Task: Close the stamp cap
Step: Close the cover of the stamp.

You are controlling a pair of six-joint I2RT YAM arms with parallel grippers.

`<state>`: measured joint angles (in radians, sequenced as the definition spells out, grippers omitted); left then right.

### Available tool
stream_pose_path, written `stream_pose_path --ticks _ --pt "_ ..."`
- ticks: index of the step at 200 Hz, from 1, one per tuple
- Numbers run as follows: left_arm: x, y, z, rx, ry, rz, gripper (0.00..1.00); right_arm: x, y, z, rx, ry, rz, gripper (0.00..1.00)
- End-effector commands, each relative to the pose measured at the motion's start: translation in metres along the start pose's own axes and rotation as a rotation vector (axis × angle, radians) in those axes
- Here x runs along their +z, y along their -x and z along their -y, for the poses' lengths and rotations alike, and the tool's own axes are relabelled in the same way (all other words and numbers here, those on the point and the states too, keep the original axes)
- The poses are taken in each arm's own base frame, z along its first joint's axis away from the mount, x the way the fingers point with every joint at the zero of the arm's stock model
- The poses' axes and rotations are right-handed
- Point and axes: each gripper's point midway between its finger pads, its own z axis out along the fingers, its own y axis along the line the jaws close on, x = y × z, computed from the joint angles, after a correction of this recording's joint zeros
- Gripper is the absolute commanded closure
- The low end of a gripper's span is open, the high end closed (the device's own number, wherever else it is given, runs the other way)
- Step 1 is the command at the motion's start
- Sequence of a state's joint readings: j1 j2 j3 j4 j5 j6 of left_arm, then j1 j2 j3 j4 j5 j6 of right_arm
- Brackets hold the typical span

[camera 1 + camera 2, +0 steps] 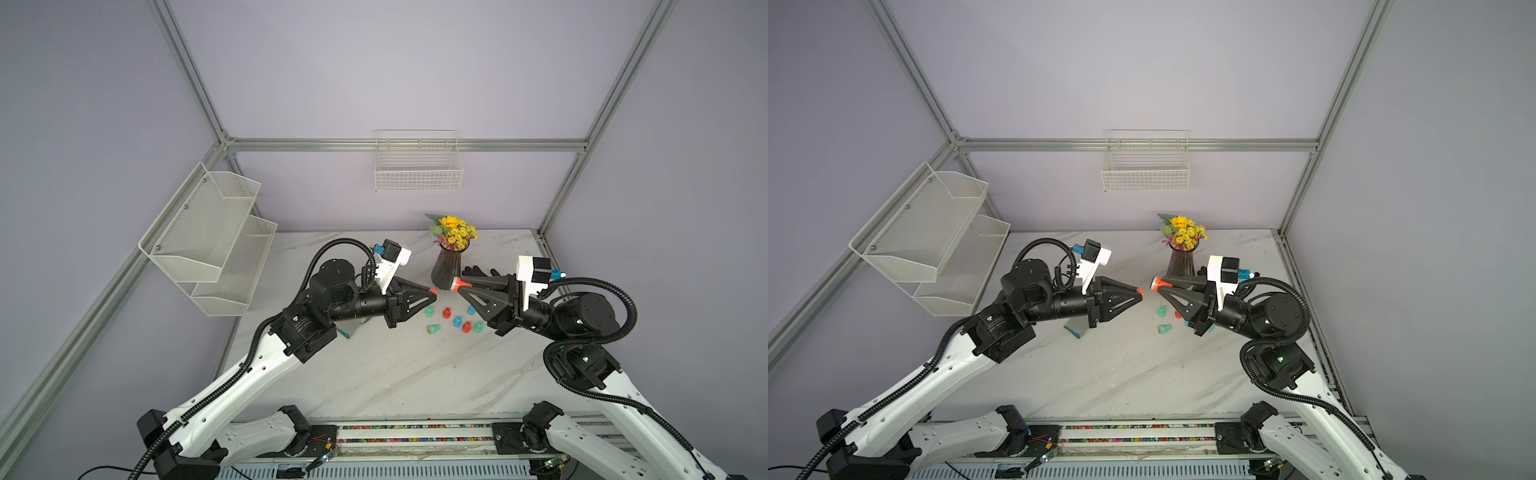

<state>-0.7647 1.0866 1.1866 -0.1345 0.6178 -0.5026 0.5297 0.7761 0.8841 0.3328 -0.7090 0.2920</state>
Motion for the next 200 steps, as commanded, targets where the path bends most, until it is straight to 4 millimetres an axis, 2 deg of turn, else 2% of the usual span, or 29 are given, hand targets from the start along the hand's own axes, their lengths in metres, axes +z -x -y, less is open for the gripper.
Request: stream_pose_path --ticks 1,37,68,123,200 --pt "-0.018 0.036 0.062 0.164 -0.257 0.124 0.83 -0.003 0.028 -0.033 -0.071 0.166 0.100 1.00" --pt "-0.027 0.045 0.089 0.199 -0.396 0.153 0.83 -0.005 0.040 -0.049 -0.070 0.268 0.153 1.00" --pt "-0.030 0.048 0.098 0.204 -0.446 0.167 0.83 -0.003 0.037 -0.050 -0.051 0.287 0.141 1.00" --pt "-0.020 0.044 0.085 0.151 -0.421 0.144 0.83 0.001 0.028 -0.045 -0.028 0.289 0.108 1.00" --pt "-0.012 0.043 0.079 0.119 -0.419 0.129 0.83 0.008 0.009 -0.036 0.025 0.286 0.047 1.00"
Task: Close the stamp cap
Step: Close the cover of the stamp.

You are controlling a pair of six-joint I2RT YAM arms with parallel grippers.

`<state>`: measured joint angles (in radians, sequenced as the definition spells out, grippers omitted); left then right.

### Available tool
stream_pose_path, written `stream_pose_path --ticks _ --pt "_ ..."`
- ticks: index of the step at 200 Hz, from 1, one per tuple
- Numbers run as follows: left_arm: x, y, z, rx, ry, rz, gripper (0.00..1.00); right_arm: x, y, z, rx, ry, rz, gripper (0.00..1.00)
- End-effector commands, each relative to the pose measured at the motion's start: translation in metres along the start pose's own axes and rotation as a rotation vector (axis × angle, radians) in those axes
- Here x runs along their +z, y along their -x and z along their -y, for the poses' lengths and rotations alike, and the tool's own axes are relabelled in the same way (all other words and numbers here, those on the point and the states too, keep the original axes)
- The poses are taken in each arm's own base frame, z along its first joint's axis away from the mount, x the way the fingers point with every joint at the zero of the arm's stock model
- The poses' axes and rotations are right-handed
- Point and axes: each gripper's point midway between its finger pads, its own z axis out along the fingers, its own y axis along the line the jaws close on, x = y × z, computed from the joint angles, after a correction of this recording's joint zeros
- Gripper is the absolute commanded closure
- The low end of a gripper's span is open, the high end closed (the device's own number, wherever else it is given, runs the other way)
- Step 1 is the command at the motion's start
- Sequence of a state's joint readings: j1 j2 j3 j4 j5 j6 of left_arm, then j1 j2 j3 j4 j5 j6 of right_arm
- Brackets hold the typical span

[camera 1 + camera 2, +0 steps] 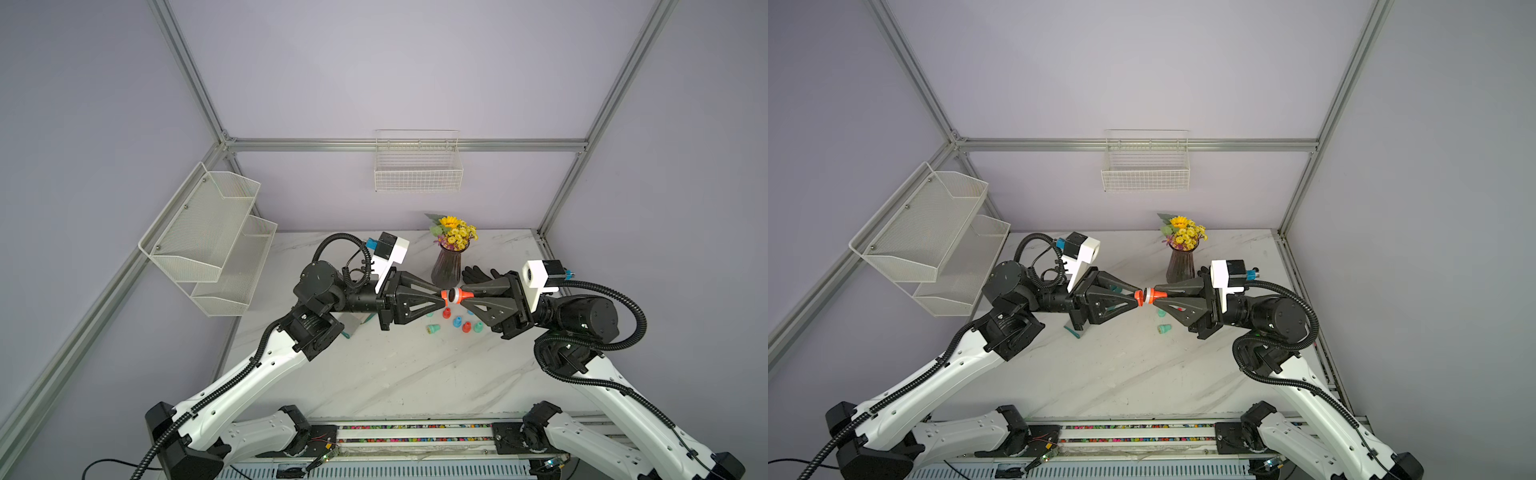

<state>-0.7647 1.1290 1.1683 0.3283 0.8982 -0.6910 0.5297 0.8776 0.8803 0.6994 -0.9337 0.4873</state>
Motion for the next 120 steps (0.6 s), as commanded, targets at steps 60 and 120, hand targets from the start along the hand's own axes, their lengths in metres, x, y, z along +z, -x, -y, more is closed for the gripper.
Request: stream_pose_path --ticks 60,120 --pt "0.001 0.009 0.006 0.015 -0.025 0.020 0.83 0.000 -0.025 0.006 0.063 -0.003 -0.082 1.00" --pt "0.003 0.003 0.000 -0.003 -0.002 -0.022 0.84 -0.004 -0.051 0.014 0.096 -0.056 -0.245 1.00"
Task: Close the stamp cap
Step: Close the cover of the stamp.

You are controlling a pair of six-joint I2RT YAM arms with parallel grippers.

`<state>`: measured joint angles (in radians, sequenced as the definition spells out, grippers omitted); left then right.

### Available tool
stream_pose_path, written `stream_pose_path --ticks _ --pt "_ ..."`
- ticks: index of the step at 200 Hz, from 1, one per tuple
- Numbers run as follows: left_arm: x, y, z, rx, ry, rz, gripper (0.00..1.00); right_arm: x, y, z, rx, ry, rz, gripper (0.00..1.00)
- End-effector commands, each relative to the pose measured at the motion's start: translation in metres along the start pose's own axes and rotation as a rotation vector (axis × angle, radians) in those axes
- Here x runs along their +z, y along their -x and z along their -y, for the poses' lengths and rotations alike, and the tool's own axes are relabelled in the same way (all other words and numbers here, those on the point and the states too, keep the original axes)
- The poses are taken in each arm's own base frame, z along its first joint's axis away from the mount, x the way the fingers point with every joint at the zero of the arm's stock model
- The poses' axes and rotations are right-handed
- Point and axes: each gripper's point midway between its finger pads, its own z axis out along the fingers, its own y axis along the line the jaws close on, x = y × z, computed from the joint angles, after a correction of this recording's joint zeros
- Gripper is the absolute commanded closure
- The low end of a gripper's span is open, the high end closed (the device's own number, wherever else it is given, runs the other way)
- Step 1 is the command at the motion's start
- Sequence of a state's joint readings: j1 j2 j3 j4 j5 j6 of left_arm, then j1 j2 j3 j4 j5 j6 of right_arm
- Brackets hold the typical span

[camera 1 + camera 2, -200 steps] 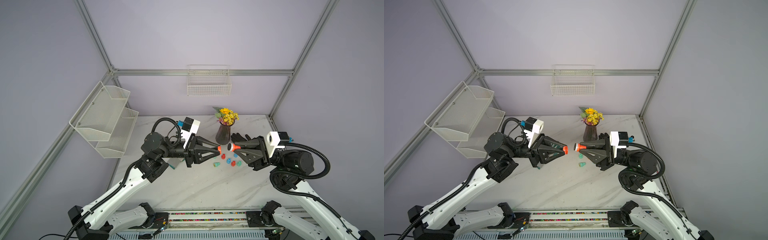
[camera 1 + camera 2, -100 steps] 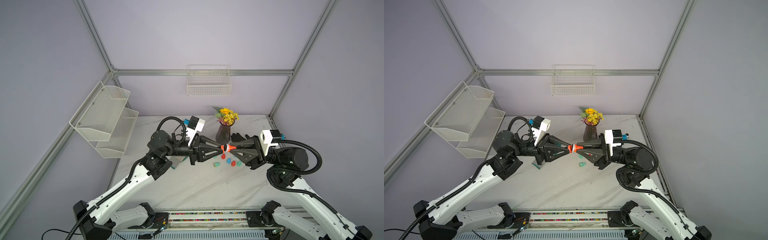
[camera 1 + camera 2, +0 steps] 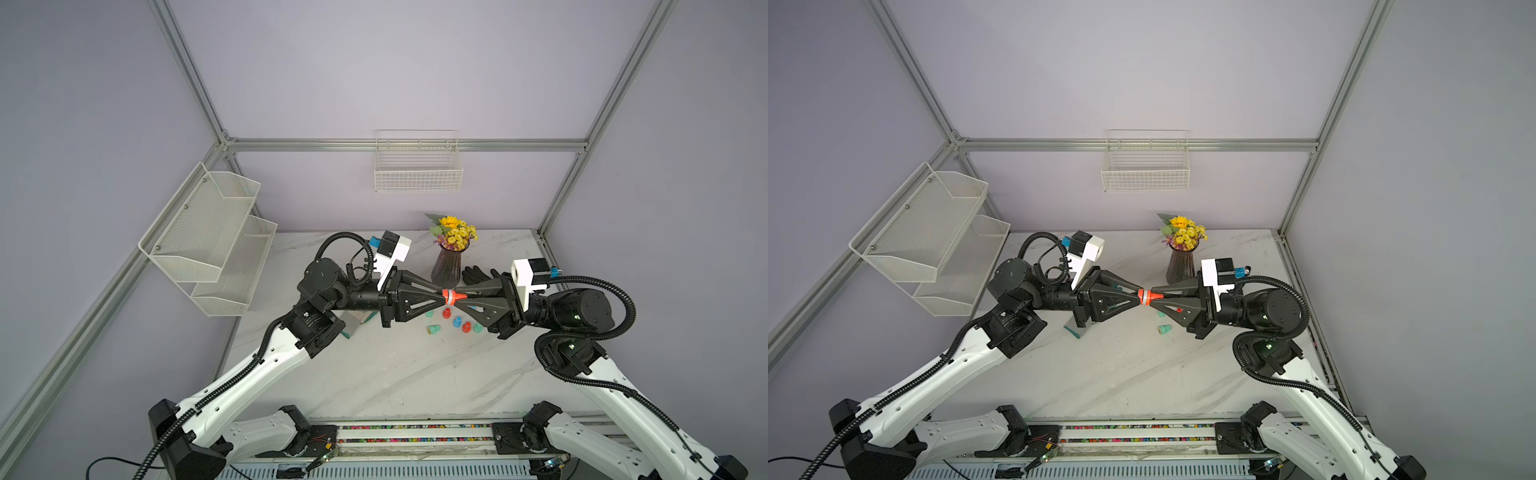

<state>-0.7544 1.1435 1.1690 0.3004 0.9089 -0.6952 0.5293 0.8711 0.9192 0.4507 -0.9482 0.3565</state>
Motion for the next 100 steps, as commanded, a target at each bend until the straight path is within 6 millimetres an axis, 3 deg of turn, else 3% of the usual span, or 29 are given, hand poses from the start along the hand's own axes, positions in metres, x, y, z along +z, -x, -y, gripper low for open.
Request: stream_pose_path --ticks 1,76,100 --pt "0.002 0.010 0.011 0.032 -0.018 0.000 0.84 0.000 -0.028 0.004 0.060 -0.015 -0.136 1.00" --pt "0.015 -0.006 0.000 -0.019 0.008 -0.083 0.86 -0.002 -0.035 0.017 0.078 -0.097 -0.210 1.00" --pt "0.018 -0.005 0.004 -0.003 -0.015 -0.069 0.87 -0.002 -0.035 0.025 0.071 -0.138 -0.202 1.00"
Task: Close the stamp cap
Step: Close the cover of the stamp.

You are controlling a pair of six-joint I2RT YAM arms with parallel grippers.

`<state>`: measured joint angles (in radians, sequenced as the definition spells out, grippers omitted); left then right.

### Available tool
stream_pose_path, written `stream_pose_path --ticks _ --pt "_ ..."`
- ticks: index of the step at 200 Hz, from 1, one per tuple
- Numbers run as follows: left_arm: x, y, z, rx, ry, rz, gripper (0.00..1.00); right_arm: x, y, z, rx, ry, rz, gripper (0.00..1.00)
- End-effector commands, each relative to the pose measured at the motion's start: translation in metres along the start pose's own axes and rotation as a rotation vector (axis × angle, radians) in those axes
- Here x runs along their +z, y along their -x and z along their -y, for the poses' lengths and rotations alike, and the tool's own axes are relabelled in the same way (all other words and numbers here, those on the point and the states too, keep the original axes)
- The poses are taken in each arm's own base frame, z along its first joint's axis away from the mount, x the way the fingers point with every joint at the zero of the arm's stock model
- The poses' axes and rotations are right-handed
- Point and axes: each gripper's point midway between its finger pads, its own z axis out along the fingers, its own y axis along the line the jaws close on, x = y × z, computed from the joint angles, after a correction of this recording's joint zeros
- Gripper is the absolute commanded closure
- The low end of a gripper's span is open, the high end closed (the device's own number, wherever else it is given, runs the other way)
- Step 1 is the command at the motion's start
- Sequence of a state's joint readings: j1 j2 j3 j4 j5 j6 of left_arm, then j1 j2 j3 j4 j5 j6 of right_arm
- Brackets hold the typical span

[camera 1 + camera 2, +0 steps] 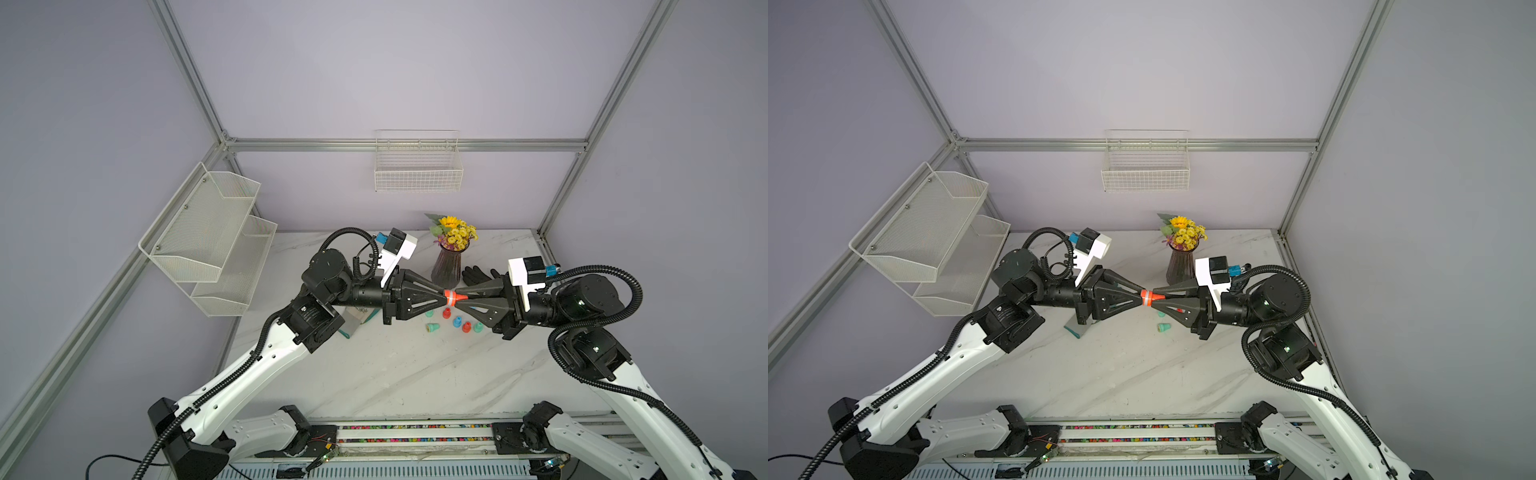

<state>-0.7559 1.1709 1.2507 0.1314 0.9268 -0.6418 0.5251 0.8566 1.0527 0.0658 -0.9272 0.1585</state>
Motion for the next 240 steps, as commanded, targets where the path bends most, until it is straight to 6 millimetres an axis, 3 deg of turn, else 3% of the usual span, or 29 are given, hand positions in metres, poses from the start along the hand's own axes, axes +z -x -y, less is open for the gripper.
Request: stream_pose_path --ticks 1,41,87,123,172,201,240 --pt "0.014 -0.001 0.009 0.036 -0.039 0.000 0.87 0.006 -0.031 0.021 0.082 -0.069 -0.077 1.00" --pt "0.023 -0.004 0.017 0.041 -0.104 0.010 0.87 0.007 -0.026 0.030 0.103 -0.100 -0.007 1.00" --pt "0.019 -0.009 0.026 0.128 -0.104 -0.008 0.87 0.011 -0.027 0.029 0.170 -0.057 0.010 1.00" --pt "0.017 -0.024 0.025 0.199 -0.085 -0.051 0.88 0.014 -0.026 0.031 0.247 -0.041 0.037 1.00" --pt "0.025 -0.035 0.007 0.159 -0.029 -0.108 0.90 0.013 -0.023 0.022 0.224 0.004 0.062 1.00" --pt "0.035 -0.041 0.007 0.182 -0.030 -0.127 0.91 0.016 -0.021 0.025 0.265 0.013 0.068 1.00" --pt "0.044 -0.062 -0.008 0.166 0.007 -0.236 0.91 0.023 -0.024 0.021 0.325 0.081 0.062 1.00"
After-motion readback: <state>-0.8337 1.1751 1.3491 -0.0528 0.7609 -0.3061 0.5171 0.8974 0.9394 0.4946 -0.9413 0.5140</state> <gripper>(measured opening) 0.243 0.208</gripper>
